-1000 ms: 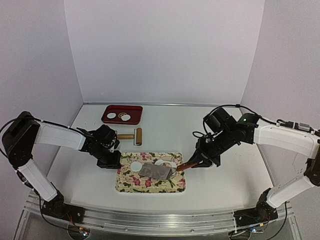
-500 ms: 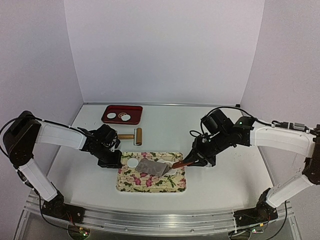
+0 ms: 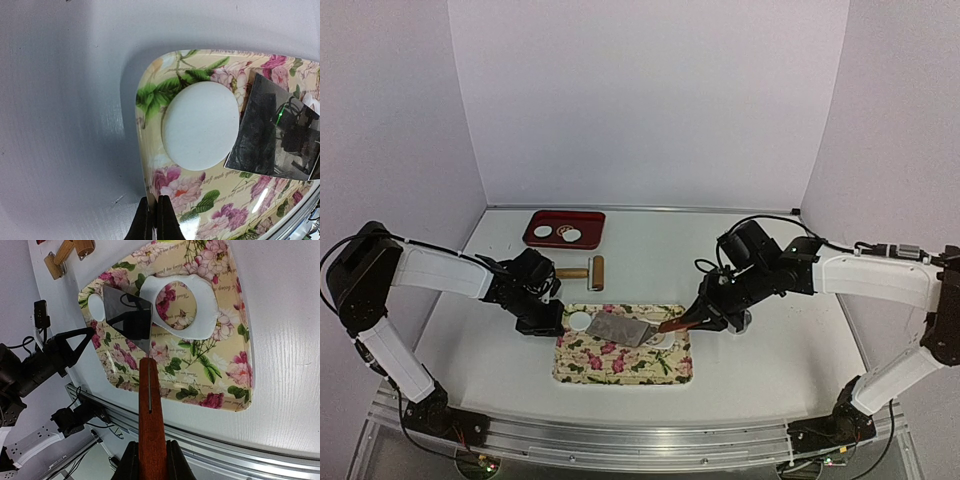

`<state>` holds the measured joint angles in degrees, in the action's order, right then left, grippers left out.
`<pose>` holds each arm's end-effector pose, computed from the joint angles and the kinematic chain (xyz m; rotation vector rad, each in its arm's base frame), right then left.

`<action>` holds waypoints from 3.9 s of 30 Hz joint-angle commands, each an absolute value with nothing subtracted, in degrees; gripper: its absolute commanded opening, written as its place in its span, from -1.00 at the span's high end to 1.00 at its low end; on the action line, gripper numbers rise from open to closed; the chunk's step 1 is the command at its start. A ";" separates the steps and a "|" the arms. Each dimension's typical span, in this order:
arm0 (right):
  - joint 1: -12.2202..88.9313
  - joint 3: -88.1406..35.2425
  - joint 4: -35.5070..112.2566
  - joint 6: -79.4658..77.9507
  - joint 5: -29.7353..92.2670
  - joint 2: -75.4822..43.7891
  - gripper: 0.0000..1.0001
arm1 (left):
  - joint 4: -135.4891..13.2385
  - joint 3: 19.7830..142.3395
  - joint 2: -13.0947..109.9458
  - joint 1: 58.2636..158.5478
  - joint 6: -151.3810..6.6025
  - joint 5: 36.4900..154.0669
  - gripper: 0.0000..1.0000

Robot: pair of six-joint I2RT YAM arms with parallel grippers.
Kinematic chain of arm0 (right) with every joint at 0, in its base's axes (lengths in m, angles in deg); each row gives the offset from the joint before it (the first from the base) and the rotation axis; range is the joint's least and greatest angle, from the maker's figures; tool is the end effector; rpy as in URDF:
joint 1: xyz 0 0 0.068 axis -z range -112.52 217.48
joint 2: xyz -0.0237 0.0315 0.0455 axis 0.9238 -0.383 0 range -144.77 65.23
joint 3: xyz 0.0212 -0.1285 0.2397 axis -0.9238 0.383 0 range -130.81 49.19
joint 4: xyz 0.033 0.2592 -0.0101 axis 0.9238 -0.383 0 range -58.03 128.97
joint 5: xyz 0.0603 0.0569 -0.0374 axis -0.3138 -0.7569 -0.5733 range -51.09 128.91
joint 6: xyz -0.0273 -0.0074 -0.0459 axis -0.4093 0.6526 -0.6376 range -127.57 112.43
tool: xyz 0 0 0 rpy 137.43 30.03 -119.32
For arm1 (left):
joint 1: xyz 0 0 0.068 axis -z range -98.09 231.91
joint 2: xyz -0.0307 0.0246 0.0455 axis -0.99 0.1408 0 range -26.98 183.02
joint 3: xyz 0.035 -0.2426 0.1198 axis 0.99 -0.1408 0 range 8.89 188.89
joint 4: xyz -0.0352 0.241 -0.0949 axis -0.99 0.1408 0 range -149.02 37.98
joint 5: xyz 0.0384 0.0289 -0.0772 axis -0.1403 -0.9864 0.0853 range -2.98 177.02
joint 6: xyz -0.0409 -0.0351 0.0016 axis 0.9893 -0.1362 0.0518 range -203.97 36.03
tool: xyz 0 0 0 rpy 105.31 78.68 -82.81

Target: Roll out the dumpling wrappers from the dough

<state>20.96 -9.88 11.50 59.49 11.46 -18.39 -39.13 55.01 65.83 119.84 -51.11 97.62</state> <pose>0.1969 0.2316 0.2453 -0.2734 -2.8564 -1.2055 0.2230 -0.1823 0.1401 0.1816 2.8565 -0.5598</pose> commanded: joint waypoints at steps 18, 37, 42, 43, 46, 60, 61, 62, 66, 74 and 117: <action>20.50 -10.21 0.00 65.05 15.78 -14.84 1.00 | -37.45 57.67 67.66 120.14 -46.76 95.74 1.00; 19.19 -14.15 0.31 61.22 14.53 -22.08 1.00 | -40.33 57.12 67.13 120.15 -48.37 98.88 1.00; 19.16 -13.20 0.30 62.66 12.87 -22.31 1.00 | -40.24 57.35 67.30 120.15 -48.60 98.88 1.00; 19.20 -12.80 0.30 63.06 12.53 -22.15 1.00 | -40.15 57.42 67.34 120.18 -48.63 98.88 1.00; 19.23 -11.70 0.25 64.45 11.85 -20.96 1.00 | -39.99 57.56 67.42 120.14 -48.80 98.80 1.00; 19.15 -11.68 0.30 62.97 12.84 -23.57 1.00 | -40.12 57.01 66.56 120.14 -49.33 99.22 1.00; 19.19 -11.88 0.30 62.63 13.15 -23.89 1.00 | -40.14 56.97 66.54 120.14 -49.34 99.27 1.00; 19.17 -12.10 0.30 62.40 13.52 -24.19 1.00 | -40.20 56.89 66.53 120.11 -49.39 99.42 1.00; 19.21 -12.77 0.55 62.00 14.36 -25.25 1.00 | -40.58 56.90 66.77 120.15 -49.58 99.97 1.00; 19.23 -12.31 1.98 62.63 15.80 -25.22 1.00 | -40.51 57.40 67.18 120.20 -49.78 100.11 1.00; 21.46 1.75 30.52 58.39 16.26 -19.34 1.00 | -38.41 67.97 66.53 114.40 -50.74 109.00 -0.04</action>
